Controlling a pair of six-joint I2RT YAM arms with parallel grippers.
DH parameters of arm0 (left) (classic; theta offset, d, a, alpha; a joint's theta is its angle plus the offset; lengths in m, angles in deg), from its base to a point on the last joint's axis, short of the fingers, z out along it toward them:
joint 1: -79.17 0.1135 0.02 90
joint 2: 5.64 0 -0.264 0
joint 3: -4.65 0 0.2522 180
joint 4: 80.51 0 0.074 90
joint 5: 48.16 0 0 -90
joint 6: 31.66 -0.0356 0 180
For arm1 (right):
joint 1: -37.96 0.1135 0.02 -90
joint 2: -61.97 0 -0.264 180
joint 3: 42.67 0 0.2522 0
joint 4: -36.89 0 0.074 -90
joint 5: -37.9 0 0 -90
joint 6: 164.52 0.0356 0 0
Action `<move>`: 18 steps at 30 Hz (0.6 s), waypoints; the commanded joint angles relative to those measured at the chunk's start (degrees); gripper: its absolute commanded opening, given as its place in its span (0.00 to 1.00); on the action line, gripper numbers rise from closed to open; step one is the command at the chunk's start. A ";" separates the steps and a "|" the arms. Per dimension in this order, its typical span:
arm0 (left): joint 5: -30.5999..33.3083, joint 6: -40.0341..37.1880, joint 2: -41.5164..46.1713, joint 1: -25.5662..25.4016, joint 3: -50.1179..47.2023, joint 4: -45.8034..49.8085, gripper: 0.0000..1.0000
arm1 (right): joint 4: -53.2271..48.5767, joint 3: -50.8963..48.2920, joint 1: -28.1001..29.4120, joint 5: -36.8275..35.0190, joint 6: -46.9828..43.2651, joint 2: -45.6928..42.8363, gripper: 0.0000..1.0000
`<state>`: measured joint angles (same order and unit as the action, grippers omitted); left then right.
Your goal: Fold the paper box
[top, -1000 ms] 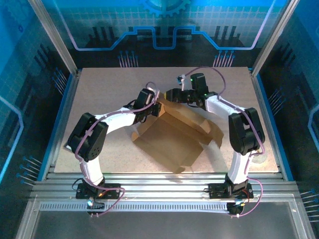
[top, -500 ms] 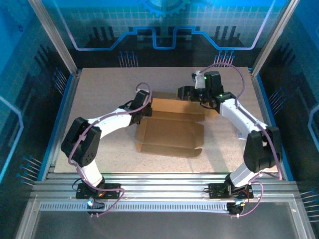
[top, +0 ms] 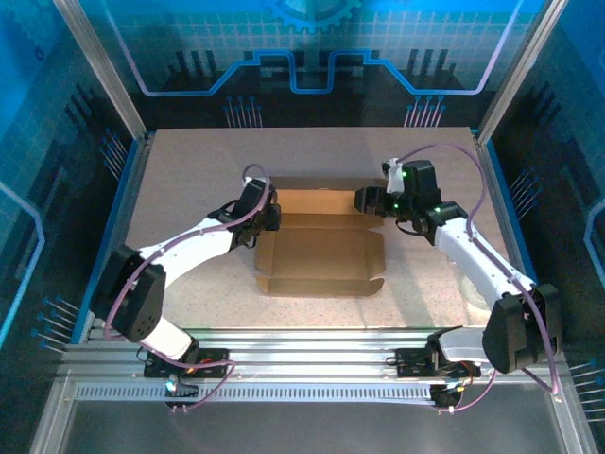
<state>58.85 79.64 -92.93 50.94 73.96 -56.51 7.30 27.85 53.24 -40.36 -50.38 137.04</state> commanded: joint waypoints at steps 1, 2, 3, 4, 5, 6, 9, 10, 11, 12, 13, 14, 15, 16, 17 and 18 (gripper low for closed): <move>-8.99 1.21 4.89 -0.01 -2.31 0.79 0.45 | -0.19 -2.24 -1.29 -1.70 0.64 -2.69 0.69; -10.67 1.59 6.09 -0.14 -3.30 0.59 0.48 | -0.29 -2.88 -1.55 -1.93 0.73 -3.26 0.69; -11.76 1.89 7.04 -0.40 -4.00 0.57 0.50 | -0.34 -3.48 -1.72 -2.07 0.87 -3.95 0.69; -12.89 2.20 8.20 -0.82 -4.82 0.46 0.52 | -0.18 -4.44 -1.83 -2.34 1.09 -4.71 0.69; -14.33 2.77 9.32 -1.33 -5.73 -0.01 0.56 | 0.04 -5.37 -1.96 -2.34 1.25 -5.43 0.69; -15.39 3.48 10.09 -1.85 -6.64 -0.85 0.62 | 0.23 -6.00 -2.18 -2.35 1.35 -5.74 0.70; -20.09 6.43 10.92 -3.66 -9.57 -5.29 0.91 | 1.08 -8.92 -3.24 -1.68 2.08 -5.56 0.71; -21.10 7.44 10.62 -4.38 -10.45 -7.56 0.99 | 2.50 -9.97 -3.73 -0.63 2.36 -5.39 0.73; -21.93 8.35 10.10 -5.11 -11.03 -9.39 0.99 | 4.81 -11.37 -4.23 0.74 2.78 -5.25 0.74; -22.13 9.13 9.35 -5.73 -11.24 -10.56 0.99 | 6.99 -12.76 -4.54 1.54 3.14 -4.99 0.74; -22.21 9.92 8.33 -6.46 -11.36 -11.78 0.99 | 9.02 -14.10 -4.81 1.93 3.64 -4.59 0.76; -22.23 10.54 7.23 -7.07 -11.35 -13.06 0.99 | 10.66 -15.16 -4.98 2.31 4.30 -4.01 0.78; -22.23 10.97 6.34 -7.79 -11.26 -13.85 0.99 | 12.31 -16.09 -5.22 2.74 4.72 -3.46 0.80; -22.31 11.78 5.10 -8.31 -11.24 -15.15 0.99 | 14.41 -17.16 -5.27 3.37 5.07 -2.82 0.82; -22.37 12.61 4.15 -8.68 -11.44 -16.46 0.99 | 16.39 -18.20 -5.31 3.72 5.40 -2.22 0.84; -22.38 13.44 3.03 -9.04 -11.60 -17.86 0.99 | 18.55 -19.17 -5.38 4.06 5.77 -1.44 0.87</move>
<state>38.70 89.50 -87.42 42.85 63.23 -67.99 17.44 10.64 48.70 -38.85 -46.34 134.06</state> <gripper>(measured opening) 0.994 0.857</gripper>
